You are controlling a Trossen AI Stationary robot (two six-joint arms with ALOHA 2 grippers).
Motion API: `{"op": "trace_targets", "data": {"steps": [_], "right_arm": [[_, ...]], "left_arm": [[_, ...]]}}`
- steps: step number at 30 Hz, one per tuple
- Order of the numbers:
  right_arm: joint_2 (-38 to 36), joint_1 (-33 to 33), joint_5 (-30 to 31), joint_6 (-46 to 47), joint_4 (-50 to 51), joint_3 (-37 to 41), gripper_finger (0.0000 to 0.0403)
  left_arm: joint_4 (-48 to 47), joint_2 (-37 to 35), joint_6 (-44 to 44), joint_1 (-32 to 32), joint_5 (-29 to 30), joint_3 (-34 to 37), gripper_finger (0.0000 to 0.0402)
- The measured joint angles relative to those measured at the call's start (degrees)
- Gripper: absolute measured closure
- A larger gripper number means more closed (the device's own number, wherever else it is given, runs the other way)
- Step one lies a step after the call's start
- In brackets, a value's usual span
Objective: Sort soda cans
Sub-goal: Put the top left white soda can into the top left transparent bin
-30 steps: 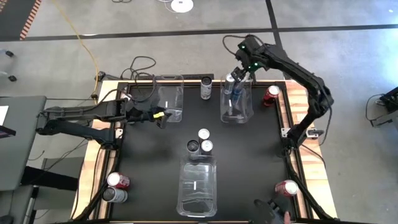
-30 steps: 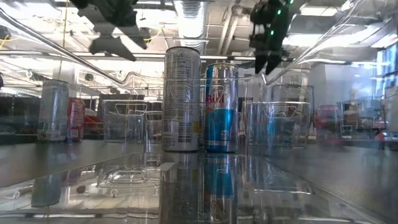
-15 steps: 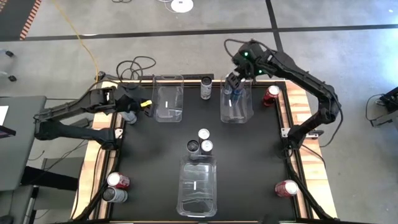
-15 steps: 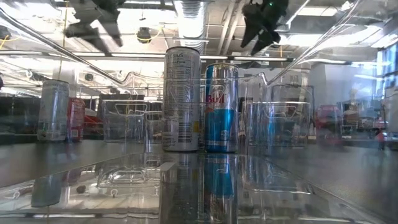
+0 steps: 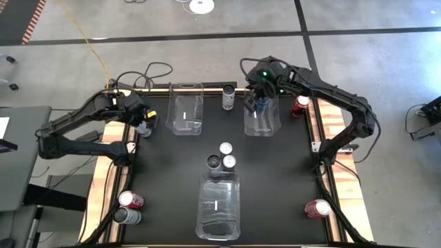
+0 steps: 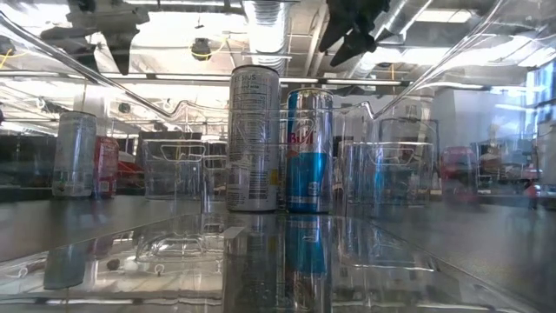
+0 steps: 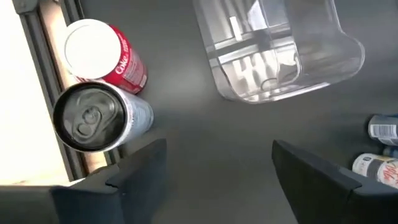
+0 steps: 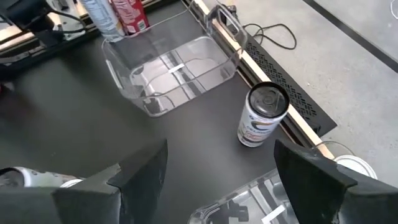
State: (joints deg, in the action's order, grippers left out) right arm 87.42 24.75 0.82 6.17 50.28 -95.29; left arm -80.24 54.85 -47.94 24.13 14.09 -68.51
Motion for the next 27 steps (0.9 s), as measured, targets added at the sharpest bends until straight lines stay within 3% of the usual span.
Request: {"op": "trace_targets", "data": {"steps": [4,13,24,27], "right_arm": [[0.00,0.03,0.00,-0.02,-0.26,0.00,0.0090],[0.02,0.02,0.02,-0.13,-0.19,0.00,0.0090],[0.02,0.00,0.02,-0.61,0.23,0.00,0.0090],[0.02,0.00,0.02,-0.69,0.53,0.00,0.0090]], "left_arm": [[-0.37,0.21,4.24,2.17,1.56,0.00,0.0082],[-8.35,3.50,4.44,11.14,2.27,-0.02,0.0033],[-8.50,8.29,11.93,21.79,2.05,1.15,0.0016],[-6.62,8.92,15.01,24.26,-0.49,2.87,0.0016]]}}
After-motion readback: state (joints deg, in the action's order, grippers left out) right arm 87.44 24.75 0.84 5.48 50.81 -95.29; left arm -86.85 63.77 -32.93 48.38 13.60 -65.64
